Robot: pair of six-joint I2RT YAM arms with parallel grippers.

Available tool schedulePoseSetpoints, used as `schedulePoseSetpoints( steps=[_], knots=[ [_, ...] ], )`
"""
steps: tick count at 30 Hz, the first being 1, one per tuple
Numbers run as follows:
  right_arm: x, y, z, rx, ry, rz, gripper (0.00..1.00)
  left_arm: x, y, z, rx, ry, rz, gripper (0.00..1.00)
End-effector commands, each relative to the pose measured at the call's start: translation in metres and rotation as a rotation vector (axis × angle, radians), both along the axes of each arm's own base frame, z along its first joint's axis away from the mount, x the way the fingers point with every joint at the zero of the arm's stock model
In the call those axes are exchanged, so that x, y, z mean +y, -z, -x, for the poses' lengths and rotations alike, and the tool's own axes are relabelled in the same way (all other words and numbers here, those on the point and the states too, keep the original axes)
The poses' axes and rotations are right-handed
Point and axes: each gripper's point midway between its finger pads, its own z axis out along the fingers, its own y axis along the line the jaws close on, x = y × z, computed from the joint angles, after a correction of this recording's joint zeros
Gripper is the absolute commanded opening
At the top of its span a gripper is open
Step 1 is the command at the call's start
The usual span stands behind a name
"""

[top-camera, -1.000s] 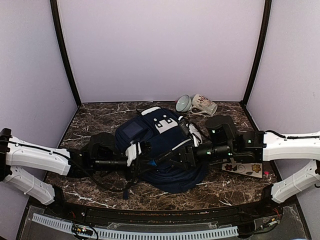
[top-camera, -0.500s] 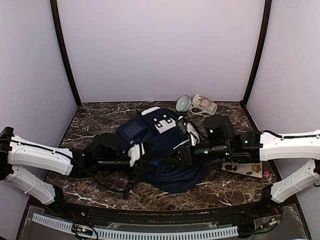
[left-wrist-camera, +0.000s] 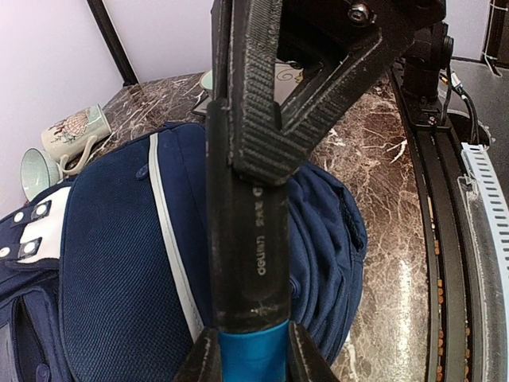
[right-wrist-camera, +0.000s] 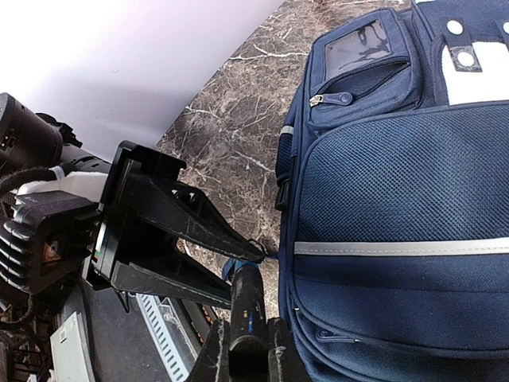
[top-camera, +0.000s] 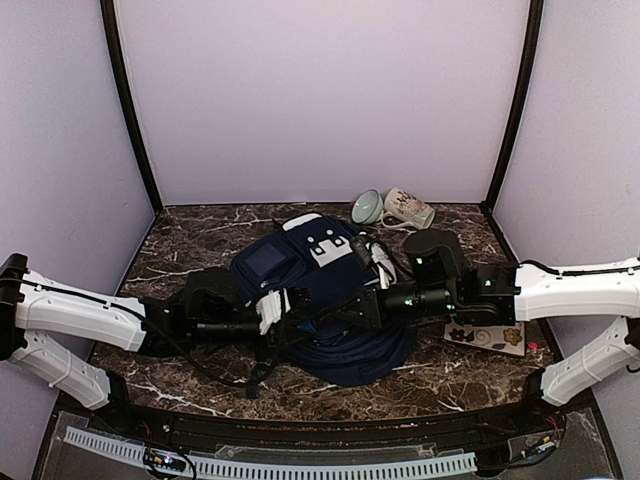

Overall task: Pack the student bag
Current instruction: Pass from the left arm to the right, then pick up the upper front pocket of the student bag.

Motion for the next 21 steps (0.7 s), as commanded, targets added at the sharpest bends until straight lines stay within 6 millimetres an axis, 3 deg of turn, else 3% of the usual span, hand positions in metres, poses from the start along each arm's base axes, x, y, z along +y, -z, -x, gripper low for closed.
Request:
schedulePoseSetpoints(
  steps=[1,3,7,15,21],
  knots=[
    [0.004,-0.005,-0.008,-0.038,0.013,-0.006,0.0,0.0,-0.014,0.005,-0.024,0.013,0.047,0.26],
    [0.001,-0.004,-0.011,-0.055,0.027,0.01,0.0,0.002,-0.016,0.005,-0.026,0.005,0.054,0.47],
    [-0.013,-0.008,-0.018,-0.103,0.082,0.024,0.0,0.005,-0.019,0.004,-0.027,-0.011,0.055,0.73],
    [-0.051,-0.018,-0.038,-0.194,0.228,0.047,0.0,0.011,-0.021,0.0,-0.028,-0.056,0.073,0.98],
    [-0.09,-0.025,-0.057,-0.302,0.4,0.103,0.0,0.014,-0.017,-0.025,-0.062,-0.19,0.059,0.98]
  ],
)
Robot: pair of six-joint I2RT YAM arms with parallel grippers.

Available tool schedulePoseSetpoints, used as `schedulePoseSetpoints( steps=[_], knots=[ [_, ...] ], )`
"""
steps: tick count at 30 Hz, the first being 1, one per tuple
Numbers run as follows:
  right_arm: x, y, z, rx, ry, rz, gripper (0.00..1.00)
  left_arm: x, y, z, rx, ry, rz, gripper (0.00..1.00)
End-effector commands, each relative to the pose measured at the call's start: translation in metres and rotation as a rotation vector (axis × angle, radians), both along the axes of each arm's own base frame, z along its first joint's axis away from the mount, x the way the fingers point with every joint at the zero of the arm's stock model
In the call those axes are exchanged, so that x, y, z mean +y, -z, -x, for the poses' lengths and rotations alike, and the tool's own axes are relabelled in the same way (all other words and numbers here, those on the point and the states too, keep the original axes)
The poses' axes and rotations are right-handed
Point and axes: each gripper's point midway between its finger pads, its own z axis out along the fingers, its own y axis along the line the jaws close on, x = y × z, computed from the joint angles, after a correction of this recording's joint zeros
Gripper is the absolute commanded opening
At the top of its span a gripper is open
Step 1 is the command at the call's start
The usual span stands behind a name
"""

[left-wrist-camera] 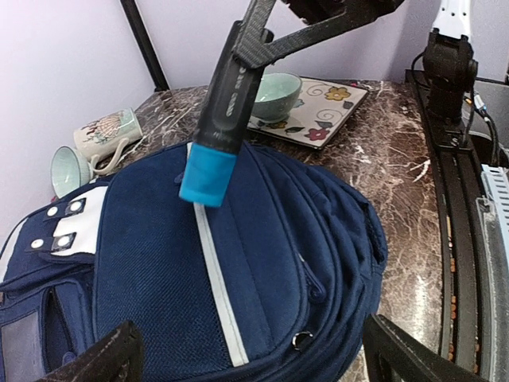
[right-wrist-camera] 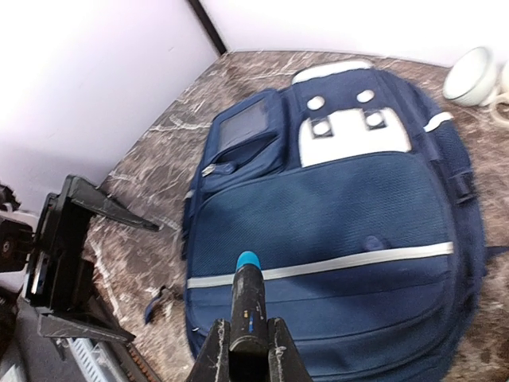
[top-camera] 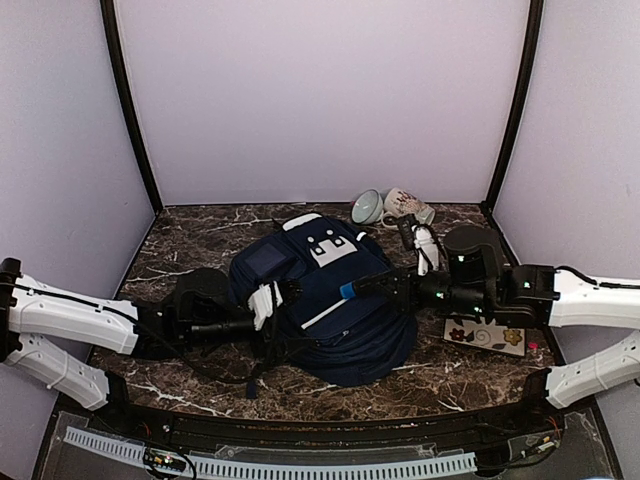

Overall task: Pack the student bag
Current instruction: Pick up the upper front pocket of the student bag.

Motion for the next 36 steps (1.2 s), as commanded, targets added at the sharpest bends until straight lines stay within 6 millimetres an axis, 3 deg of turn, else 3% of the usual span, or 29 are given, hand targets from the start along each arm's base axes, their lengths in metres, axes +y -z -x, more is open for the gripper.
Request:
schedulePoseSetpoints(
  steps=[1,10,18,23,27,32,34,36],
  knots=[
    [-0.035,-0.004,-0.021,-0.11,0.167,0.052,0.0,0.001,-0.001,-0.02,-0.026,-0.111,0.007,0.98],
    [-0.091,-0.015,-0.033,-0.213,0.394,0.076,0.0,-0.042,0.027,-0.04,0.04,-0.108,-0.099,0.92],
    [-0.11,-0.011,-0.032,-0.233,0.443,0.106,0.0,-0.084,0.023,-0.037,0.064,-0.053,-0.096,0.93],
    [-0.119,-0.009,-0.031,-0.242,0.469,0.112,0.0,-0.109,0.035,-0.048,0.022,-0.115,-0.154,0.91],
    [-0.124,-0.008,-0.029,-0.242,0.474,0.101,0.0,-0.112,0.049,-0.061,-0.003,-0.19,-0.18,0.82],
    [-0.127,-0.005,-0.027,-0.241,0.477,0.087,0.0,-0.104,0.055,-0.076,-0.037,-0.289,-0.181,0.62],
    [-0.127,-0.004,-0.027,-0.241,0.478,0.085,0.0,-0.103,0.053,-0.08,-0.044,-0.317,-0.163,0.46],
    [-0.127,-0.005,-0.027,-0.24,0.479,0.085,0.0,-0.102,0.048,-0.083,-0.042,-0.349,-0.13,0.23]
  ],
)
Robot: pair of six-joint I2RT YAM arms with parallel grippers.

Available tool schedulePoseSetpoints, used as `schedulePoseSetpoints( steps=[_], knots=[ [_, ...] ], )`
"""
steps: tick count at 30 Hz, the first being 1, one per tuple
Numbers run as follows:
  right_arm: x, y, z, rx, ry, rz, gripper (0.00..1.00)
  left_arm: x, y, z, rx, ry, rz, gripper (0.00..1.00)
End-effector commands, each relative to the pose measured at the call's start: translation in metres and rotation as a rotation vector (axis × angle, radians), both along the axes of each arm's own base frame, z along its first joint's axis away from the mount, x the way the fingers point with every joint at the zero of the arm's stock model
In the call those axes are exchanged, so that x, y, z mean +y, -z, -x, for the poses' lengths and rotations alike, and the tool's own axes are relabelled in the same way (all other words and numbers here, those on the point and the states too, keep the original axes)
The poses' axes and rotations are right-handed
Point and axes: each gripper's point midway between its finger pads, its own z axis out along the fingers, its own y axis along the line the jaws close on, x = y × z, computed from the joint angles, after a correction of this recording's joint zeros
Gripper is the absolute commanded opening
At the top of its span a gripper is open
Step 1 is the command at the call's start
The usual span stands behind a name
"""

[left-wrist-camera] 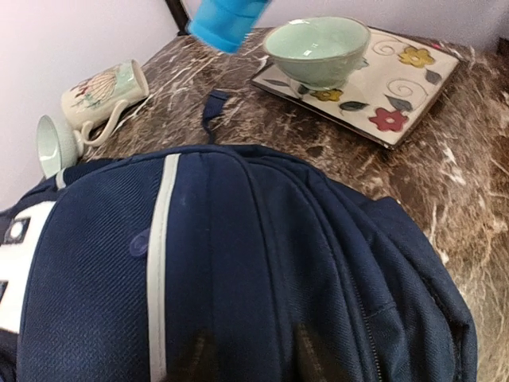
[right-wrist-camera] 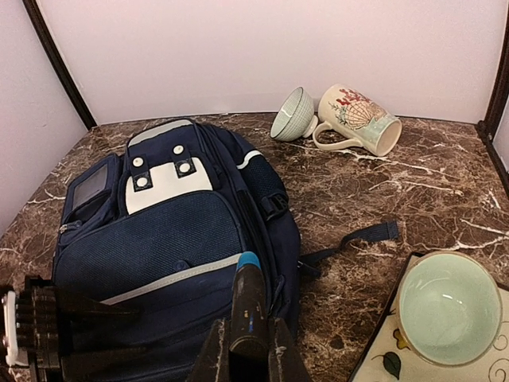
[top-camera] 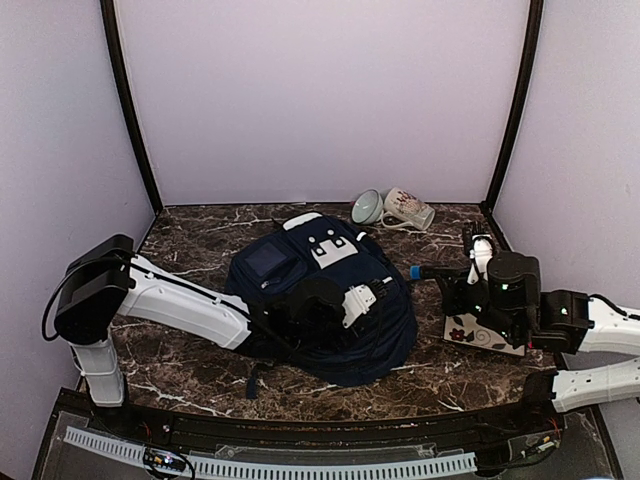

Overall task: Pack the student bag
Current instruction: Pick up the upper front pocket of the student bag, then place the pen in the upper front pocket of the bag.

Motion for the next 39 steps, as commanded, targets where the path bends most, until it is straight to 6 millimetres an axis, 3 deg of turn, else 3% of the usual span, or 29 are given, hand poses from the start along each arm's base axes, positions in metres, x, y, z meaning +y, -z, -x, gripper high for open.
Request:
schedulePoseSetpoints(
  steps=[1,2,3,14,19,24,27,32,35,39],
  knots=[
    [-0.004,-0.008,-0.003,-0.024,0.026,-0.031,0.0,0.013,-0.015,-0.025,-0.047,-0.146,0.064,0.13],
    [-0.004,-0.008,-0.003,-0.023,0.025,-0.03,0.0,0.013,-0.018,-0.026,-0.04,-0.161,0.092,0.03],
    [-0.004,-0.01,-0.003,-0.026,0.024,-0.037,0.0,0.013,-0.022,-0.026,-0.035,-0.173,0.117,0.0],
    [0.004,-0.021,-0.005,-0.051,0.004,-0.134,0.0,0.02,-0.061,-0.029,0.022,-0.253,0.329,0.0],
    [0.016,-0.018,-0.004,-0.01,-0.048,-0.218,0.0,0.024,-0.073,-0.03,0.039,-0.283,0.386,0.0],
    [0.033,-0.004,-0.001,0.066,-0.1,-0.301,0.0,0.033,-0.091,-0.032,0.054,-0.332,0.479,0.0],
    [0.033,0.01,-0.005,0.1,-0.059,-0.322,0.0,0.039,-0.097,-0.035,0.047,-0.367,0.521,0.0],
    [0.047,0.02,-0.008,0.12,-0.082,-0.353,0.0,0.04,-0.104,-0.032,0.056,-0.349,0.57,0.0],
    [0.062,0.012,-0.006,0.102,-0.15,-0.385,0.0,0.038,-0.104,-0.028,0.062,-0.32,0.572,0.0],
    [0.068,0.005,-0.007,0.081,-0.175,-0.392,0.0,0.036,-0.101,-0.022,0.07,-0.285,0.57,0.0]
  ],
)
